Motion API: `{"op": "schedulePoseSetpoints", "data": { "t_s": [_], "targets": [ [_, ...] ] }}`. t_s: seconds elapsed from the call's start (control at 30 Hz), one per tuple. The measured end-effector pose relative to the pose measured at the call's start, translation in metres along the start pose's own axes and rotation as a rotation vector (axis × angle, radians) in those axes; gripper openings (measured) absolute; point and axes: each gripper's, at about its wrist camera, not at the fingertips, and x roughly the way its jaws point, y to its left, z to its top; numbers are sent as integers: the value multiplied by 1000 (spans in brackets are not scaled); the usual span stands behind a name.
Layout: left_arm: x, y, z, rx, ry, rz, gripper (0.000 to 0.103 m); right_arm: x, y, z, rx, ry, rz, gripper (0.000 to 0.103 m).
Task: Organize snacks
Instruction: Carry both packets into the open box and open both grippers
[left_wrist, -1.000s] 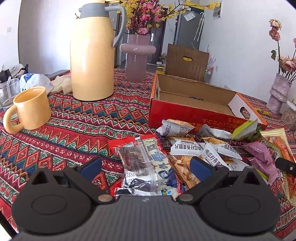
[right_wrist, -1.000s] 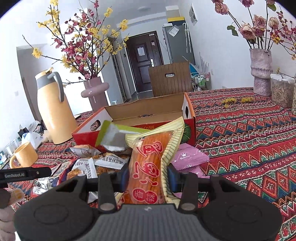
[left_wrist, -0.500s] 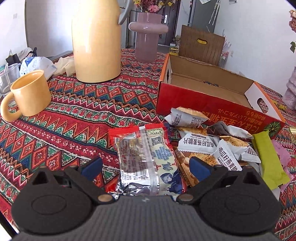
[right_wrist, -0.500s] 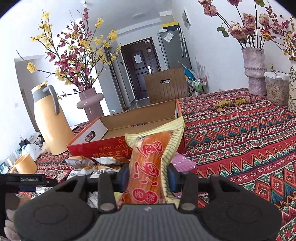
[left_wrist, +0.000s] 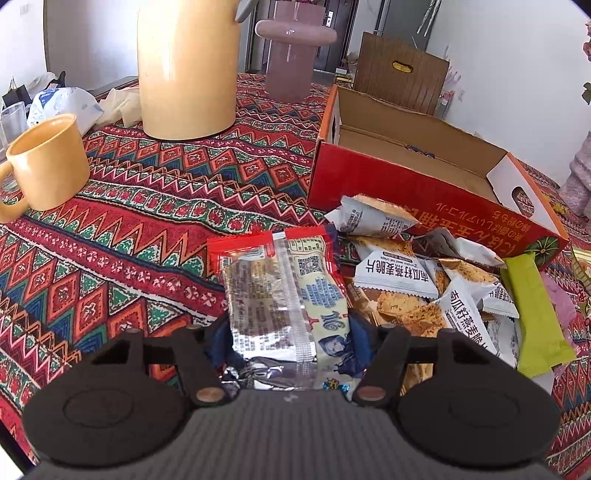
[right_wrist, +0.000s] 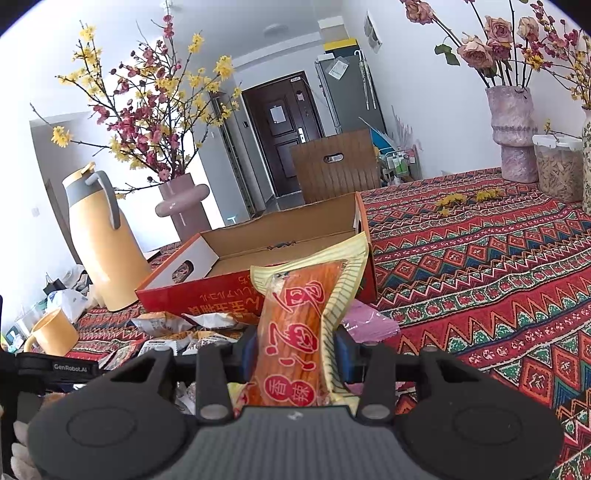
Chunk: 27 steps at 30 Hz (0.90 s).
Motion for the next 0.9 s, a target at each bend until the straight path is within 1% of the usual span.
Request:
{"op": "schedulePoseSetpoints", "data": {
  "t_s": [0.07,0.13,0.37,0.5,0.73,0.9],
  "targets": [
    [-3,0,0,11,-11,8,62,0,1,1,2,-1,1,41],
    [-8,2,1,13,-23,0,62,0,1,1,3,-5,3,41],
    [-31,3,7,30,-104,-28,62,0,4,7,5,-24,8,41],
    [-43,0,15,46,-154,-43,62,3,7,14,-1,-39,16,41],
    [-57,-17,40,98,-246,-63,62,16,14,39,-18,-79,30,41],
    [-53,-34,64,130,-284,-82,62,33,18,66,-24,-98,38,41]
  ]
}}
